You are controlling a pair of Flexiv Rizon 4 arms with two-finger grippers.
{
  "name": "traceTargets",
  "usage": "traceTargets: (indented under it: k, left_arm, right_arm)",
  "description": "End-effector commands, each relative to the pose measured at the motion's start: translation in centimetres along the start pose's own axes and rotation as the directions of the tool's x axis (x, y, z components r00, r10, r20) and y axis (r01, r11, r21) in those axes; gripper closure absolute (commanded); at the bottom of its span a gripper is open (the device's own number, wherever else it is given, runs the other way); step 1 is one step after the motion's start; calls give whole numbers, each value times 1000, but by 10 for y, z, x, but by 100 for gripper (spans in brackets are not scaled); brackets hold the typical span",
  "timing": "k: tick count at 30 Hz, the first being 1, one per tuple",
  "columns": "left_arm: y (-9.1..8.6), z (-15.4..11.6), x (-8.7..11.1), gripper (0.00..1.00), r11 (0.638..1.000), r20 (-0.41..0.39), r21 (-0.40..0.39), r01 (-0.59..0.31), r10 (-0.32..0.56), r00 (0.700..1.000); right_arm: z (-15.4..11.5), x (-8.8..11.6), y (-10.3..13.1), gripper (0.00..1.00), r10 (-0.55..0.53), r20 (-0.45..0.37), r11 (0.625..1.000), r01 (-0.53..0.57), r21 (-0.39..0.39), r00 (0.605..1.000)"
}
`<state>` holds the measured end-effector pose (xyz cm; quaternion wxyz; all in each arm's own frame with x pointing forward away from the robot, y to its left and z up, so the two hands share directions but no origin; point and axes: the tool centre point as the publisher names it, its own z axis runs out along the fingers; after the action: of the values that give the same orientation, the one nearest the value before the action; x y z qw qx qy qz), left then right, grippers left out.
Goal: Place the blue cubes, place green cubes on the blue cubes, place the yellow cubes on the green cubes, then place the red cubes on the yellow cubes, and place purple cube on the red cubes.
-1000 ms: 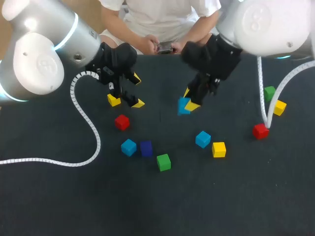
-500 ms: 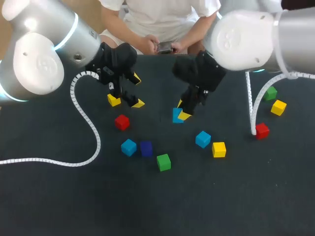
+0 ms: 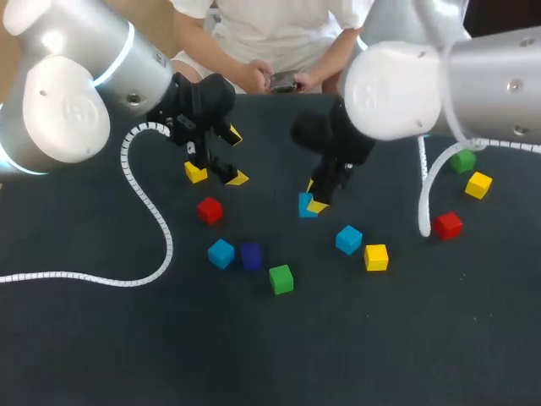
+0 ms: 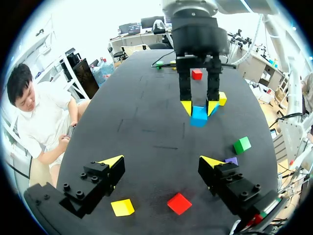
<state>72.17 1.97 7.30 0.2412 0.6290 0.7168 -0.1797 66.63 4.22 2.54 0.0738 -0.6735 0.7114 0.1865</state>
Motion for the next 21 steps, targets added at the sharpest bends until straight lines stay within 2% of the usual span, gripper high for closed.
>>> traceTargets:
  k: [1,9,21]
  left_arm:
    - [1,0,1,0,1000,1,1,-1,1,1000]
    - [1,0,1,0,1000,1,1,-1,1,1000]
    - [1,0,1,0,1000,1,1,-1,1,1000]
  right_arm:
    - [9,7,2,100,6,19,1000,-7,23,1000]
    - [9,6,-6,100,6,41,998,-8,55,999]
    - [14,4,-18,100,-7,50,999,4,51,999]
